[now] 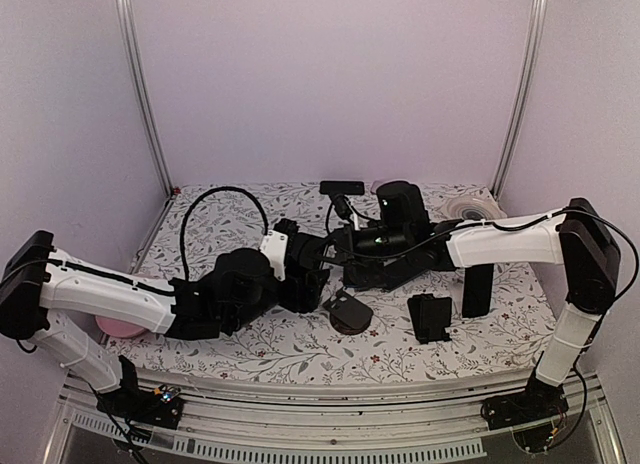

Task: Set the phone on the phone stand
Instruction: Pass from the left arm to the right

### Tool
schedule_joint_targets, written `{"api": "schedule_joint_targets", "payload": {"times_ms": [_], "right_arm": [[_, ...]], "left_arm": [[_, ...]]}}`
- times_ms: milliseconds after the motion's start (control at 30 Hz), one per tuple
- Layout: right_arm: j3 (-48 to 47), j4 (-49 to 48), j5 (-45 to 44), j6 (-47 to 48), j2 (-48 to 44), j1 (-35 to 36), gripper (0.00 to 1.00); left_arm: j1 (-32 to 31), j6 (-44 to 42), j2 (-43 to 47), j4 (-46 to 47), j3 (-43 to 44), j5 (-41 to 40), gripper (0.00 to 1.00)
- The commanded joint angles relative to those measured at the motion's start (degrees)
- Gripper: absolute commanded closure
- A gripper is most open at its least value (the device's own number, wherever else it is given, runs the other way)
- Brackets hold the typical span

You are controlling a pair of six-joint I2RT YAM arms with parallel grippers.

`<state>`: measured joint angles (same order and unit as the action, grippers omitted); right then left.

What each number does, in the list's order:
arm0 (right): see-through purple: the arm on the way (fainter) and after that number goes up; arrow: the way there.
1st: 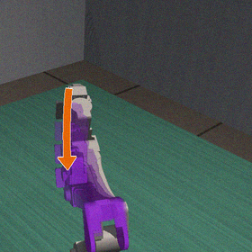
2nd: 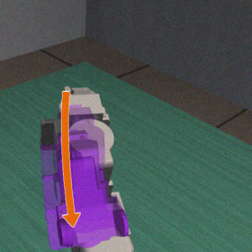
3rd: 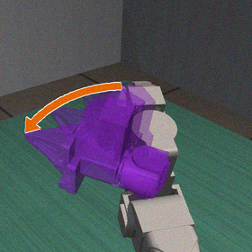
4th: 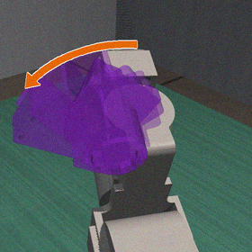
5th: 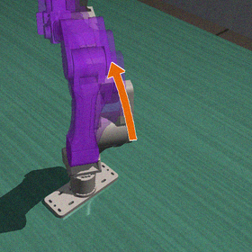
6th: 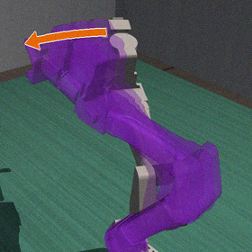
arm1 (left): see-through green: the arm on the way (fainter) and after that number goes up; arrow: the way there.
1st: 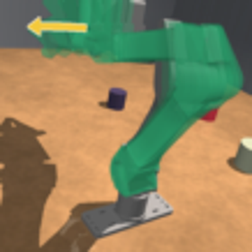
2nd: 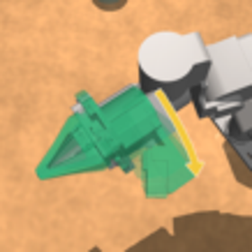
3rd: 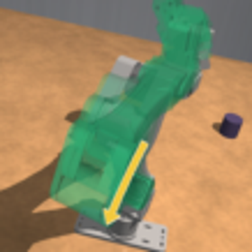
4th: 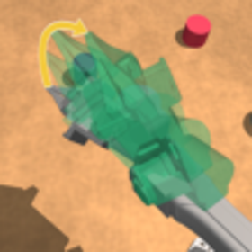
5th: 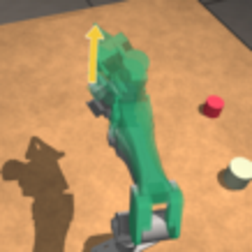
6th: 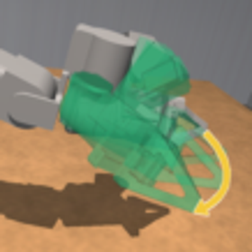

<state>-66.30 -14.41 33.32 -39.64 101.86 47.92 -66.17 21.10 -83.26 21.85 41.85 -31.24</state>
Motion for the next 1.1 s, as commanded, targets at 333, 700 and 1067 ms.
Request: {"api": "schedule_joint_targets", "payload": {"times_ms": [333,700,1067], "right_arm": [[3.5,-1.9,-2.6,6.3,-8.0,-1.7,0.98],[3.9,1.6,2.7,14.8,-12.8,-3.0,0.98],[4.8,3.5,9.6,21.8,-18.5,-3.2,0.97]], "left_arm": [[5.7,5.8,8.0,12.0,-10.3,16.2,0.03],[15.9,11.1,11.7,24.2,-17.3,39.9,0.03],[20.6,19.6,4.9,41.3,-18.4,60.7,0.1]]}}
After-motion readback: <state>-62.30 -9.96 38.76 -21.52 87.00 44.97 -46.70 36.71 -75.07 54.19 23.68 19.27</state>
